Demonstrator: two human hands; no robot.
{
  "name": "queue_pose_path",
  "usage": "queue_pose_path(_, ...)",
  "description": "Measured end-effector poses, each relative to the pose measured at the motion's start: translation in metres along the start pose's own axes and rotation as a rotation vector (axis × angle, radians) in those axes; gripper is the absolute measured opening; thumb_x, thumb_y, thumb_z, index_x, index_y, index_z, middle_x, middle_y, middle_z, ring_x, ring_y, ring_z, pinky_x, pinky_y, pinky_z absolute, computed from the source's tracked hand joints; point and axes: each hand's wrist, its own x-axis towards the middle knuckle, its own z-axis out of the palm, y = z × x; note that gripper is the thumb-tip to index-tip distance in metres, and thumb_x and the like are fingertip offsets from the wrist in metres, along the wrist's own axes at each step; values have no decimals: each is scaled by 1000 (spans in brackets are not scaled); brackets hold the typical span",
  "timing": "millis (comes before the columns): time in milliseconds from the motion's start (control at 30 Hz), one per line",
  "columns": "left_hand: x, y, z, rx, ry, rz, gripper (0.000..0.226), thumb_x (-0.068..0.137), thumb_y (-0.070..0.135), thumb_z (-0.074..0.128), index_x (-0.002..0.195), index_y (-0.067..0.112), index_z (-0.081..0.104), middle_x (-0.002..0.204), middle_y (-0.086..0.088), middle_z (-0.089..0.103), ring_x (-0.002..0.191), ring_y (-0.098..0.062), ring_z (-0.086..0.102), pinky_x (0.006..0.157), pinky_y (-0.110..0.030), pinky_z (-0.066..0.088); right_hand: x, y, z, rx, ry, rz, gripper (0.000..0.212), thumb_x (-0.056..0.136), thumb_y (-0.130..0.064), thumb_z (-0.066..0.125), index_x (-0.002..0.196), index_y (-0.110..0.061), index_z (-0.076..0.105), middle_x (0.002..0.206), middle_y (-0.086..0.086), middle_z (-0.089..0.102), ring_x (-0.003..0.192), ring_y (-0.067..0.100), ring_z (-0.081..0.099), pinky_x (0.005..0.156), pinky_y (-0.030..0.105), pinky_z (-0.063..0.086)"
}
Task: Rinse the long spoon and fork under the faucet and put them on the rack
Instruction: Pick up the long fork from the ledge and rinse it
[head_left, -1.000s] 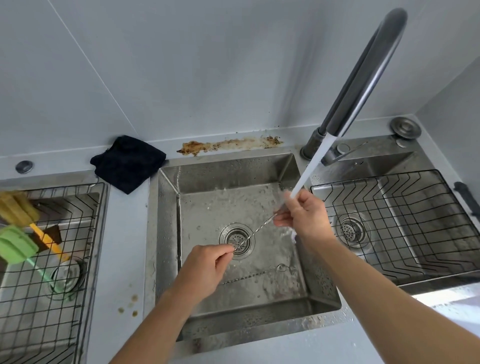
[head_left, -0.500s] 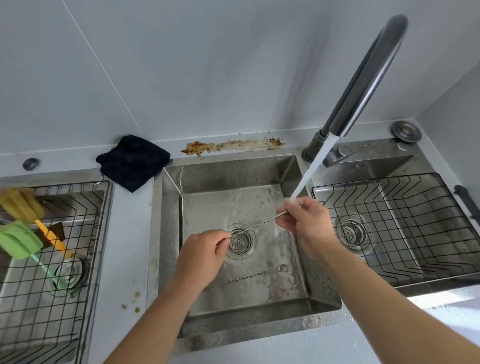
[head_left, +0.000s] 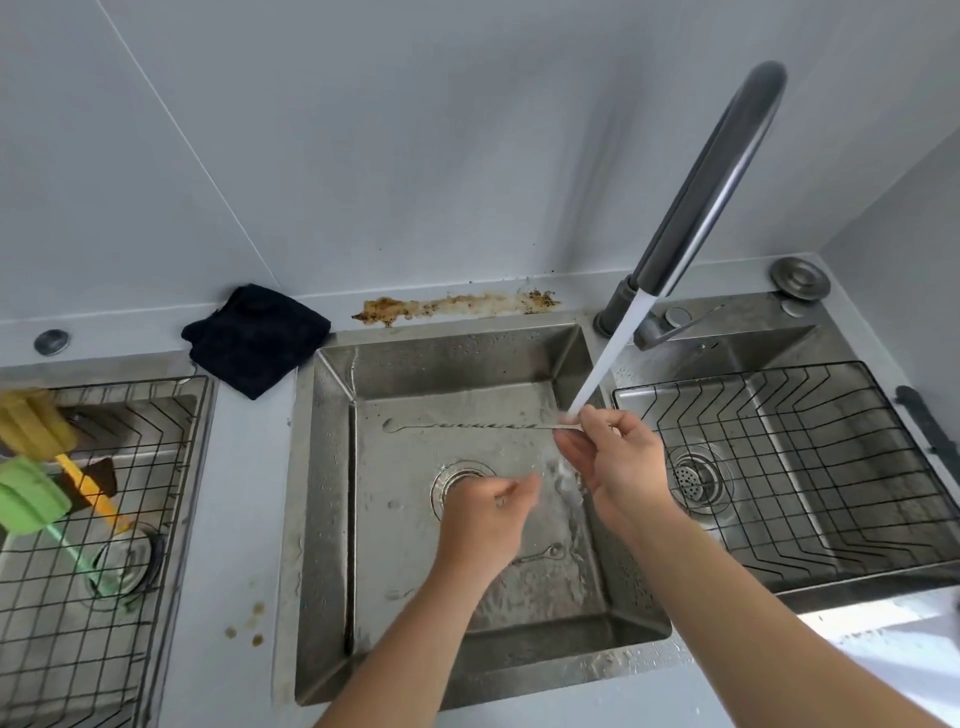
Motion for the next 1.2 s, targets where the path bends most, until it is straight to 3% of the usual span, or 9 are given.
queue_pose_path(133, 25, 26, 24, -595, -42, -321, 16, 90, 32, 64, 87, 18, 72, 85, 5, 70, 84, -11, 65, 75, -19, 46, -2, -3, -2, 33, -13, 30, 10, 92, -5, 62, 84, -3, 57, 81, 19, 74, 72, 26, 73, 65, 28, 59)
queue_pose_path(233, 36, 40, 38, -927, -22, -411, 15, 90, 19, 67, 96, 6, 70, 97, -10, 76, 91, -19, 72, 84, -28, 54, -2, -3, -2, 44, -18, 53, 8, 93, -4, 60, 85, -2, 58, 85, 22, 73, 77, 30, 73, 69, 32, 60)
queue_pose_path(333, 41, 46, 48, -981, 37, -427, 8, 82, 14, 76, 84, 12, 69, 87, -11, 73, 77, -19, 68, 70, -28, 53, -2, 0, -3, 20, -7, 36, 10, 93, -6, 61, 84, -6, 58, 89, 22, 73, 84, 32, 73, 80, 39, 58)
queue_pose_path(433, 44, 50, 53, -1009, 107, -457, 12, 80, 12, 78, 77, 14, 67, 83, -10, 72, 68, -15, 64, 63, -25, 48, -6, 0, -4, 52, -17, 32, 12, 94, -5, 59, 83, -7, 56, 85, 19, 74, 82, 30, 74, 79, 37, 59)
queue_pose_path(600, 46, 51, 57, -1012, 156, -469, 12, 88, 19, 69, 77, 17, 67, 81, -12, 68, 68, -13, 57, 66, -24, 45, -4, -1, -13, 164, -11, 20, 15, 94, -5, 58, 80, -7, 55, 88, 22, 73, 75, 26, 73, 68, 27, 60)
queue_pose_path(700, 43, 56, 59, -1064, 137, -444, 9, 88, 6, 68, 89, 14, 66, 81, -8, 66, 71, -17, 59, 68, -26, 49, -5, -2, -17, 189, -25, 0, 15, 94, -2, 57, 79, -5, 55, 81, 19, 73, 73, 25, 73, 66, 26, 59)
queue_pose_path(900, 41, 58, 62, -1076, 149, -382, 34, 81, -8, 71, 109, 9, 60, 83, -12, 68, 74, -21, 64, 72, -30, 55, -5, -11, -26, 197, -107, 20, 18, 88, 13, 56, 78, -3, 55, 70, 12, 70, 72, 20, 73, 72, 26, 60)
queue_pose_path(1033, 45, 58, 62, -1108, 194, -430, 3, 93, 9, 63, 96, 8, 62, 80, -12, 70, 72, -20, 66, 73, -32, 58, -4, -16, -33, 171, -77, -10, 19, 86, 14, 57, 77, -3, 55, 69, 10, 66, 67, 18, 71, 71, 25, 60)
queue_pose_path(1200, 46, 60, 61, -1134, 191, -389, 11, 91, 0, 62, 95, 8, 56, 79, -12, 68, 73, -18, 67, 68, -24, 57, -5, -21, -44, 220, -60, -12, 19, 88, 10, 57, 75, -4, 56, 77, 11, 65, 70, 16, 70, 78, 27, 59)
